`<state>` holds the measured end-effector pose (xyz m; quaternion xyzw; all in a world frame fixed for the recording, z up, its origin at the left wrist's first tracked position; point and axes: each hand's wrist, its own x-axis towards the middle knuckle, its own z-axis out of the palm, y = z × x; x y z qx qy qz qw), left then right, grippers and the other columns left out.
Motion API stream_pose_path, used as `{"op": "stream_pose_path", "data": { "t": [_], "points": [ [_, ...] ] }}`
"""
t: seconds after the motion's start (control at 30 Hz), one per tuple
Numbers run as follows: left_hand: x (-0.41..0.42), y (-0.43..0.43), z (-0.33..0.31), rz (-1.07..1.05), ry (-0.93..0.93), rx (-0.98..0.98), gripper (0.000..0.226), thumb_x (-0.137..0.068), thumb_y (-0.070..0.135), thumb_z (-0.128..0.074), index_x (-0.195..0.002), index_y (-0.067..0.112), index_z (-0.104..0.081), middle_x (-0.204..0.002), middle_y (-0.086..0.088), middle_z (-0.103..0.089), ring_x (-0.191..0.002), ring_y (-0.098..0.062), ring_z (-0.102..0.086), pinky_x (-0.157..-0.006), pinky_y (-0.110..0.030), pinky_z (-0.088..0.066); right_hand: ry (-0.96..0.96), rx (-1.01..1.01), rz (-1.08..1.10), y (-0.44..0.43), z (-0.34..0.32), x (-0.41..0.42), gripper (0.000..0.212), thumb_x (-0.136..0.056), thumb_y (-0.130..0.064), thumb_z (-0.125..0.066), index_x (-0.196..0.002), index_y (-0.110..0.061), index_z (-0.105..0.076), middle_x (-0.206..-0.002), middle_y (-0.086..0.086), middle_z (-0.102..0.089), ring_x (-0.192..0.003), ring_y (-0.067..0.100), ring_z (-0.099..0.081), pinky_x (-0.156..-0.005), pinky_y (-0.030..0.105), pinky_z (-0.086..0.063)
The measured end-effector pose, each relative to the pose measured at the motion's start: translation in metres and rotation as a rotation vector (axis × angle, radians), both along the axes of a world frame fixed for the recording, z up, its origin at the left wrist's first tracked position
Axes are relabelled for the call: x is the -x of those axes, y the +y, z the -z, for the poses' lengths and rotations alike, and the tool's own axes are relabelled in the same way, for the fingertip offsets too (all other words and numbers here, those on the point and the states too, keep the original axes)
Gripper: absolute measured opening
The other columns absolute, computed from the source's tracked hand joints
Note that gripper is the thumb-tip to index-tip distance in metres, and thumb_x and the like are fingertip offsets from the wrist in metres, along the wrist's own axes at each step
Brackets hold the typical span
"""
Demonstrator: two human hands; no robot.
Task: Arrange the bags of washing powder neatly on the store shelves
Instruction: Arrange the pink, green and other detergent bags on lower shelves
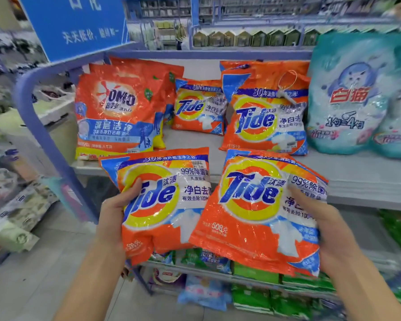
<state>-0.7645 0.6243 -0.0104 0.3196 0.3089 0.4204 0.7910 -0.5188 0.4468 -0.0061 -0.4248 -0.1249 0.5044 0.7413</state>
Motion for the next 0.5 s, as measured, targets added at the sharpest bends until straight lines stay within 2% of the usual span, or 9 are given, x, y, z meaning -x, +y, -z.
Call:
{"op": "stream_pose_path", "data": {
  "t": [0.1, 0.23, 0.33, 0.4, 0.5],
  "points": [
    [-0.009, 0.028, -0.012, 0.027, -0.002, -0.002, 0.023, -0.079, 0.026, -0.066, -0.087, 0.011, -0.082, -0.105, -0.016, -0.077, -0.084, -0.033, -0.077, -0.072, -0.053, -0.063, -0.026, -0.03, 0.048, 0.022, -0.012, 0.0, 0.03, -0.087, -0.034, -0.059, -0.09, -0.017, -0.085, -0.111, 0.017, -0.077, -0.091, 0.036, -0.077, -0.074, 0.056, -0.062],
    [-0.021, 0.071, -0.027, 0.044, -0.002, -0.041, 0.02, -0.08, 0.025, -0.068, -0.087, 0.012, -0.082, -0.094, -0.013, -0.079, -0.076, -0.029, -0.077, -0.063, -0.046, -0.064, -0.065, -0.072, 0.16, 0.065, -0.026, -0.006, 0.029, -0.091, -0.033, -0.059, -0.096, -0.018, -0.083, -0.109, 0.018, -0.077, -0.088, 0.036, -0.077, -0.063, 0.05, -0.063],
    [-0.031, 0.107, -0.042, 0.036, 0.025, -0.087, 0.02, -0.081, 0.022, -0.067, -0.075, 0.011, -0.082, -0.082, -0.012, -0.078, -0.067, -0.026, -0.076, -0.053, -0.037, -0.061, -0.108, -0.118, 0.22, 0.099, -0.036, -0.013, 0.034, -0.095, -0.036, -0.057, -0.113, -0.019, -0.079, -0.117, 0.016, -0.075, -0.101, 0.038, -0.075, -0.076, 0.054, -0.063],
    [-0.04, 0.129, -0.05, 0.05, 0.028, -0.124, 0.023, -0.082, 0.019, -0.066, -0.068, 0.012, -0.082, -0.078, -0.011, -0.078, -0.062, -0.023, -0.076, -0.049, -0.032, -0.059, -0.137, -0.132, 0.265, 0.119, -0.042, -0.019, 0.033, -0.091, -0.037, -0.059, -0.111, -0.02, -0.08, -0.117, 0.015, -0.075, -0.101, 0.037, -0.075, -0.08, 0.054, -0.062],
    [-0.056, 0.151, -0.06, 0.132, 0.069, -0.184, 0.036, -0.09, 0.016, -0.061, -0.061, 0.012, -0.08, -0.071, -0.01, -0.076, -0.056, -0.02, -0.074, -0.045, -0.028, -0.057, -0.145, -0.113, 0.31, 0.14, -0.045, -0.027, 0.039, -0.087, -0.034, -0.064, -0.119, -0.017, -0.076, -0.12, 0.017, -0.074, -0.104, 0.04, -0.073, -0.086, 0.058, -0.06]
  ]
}}
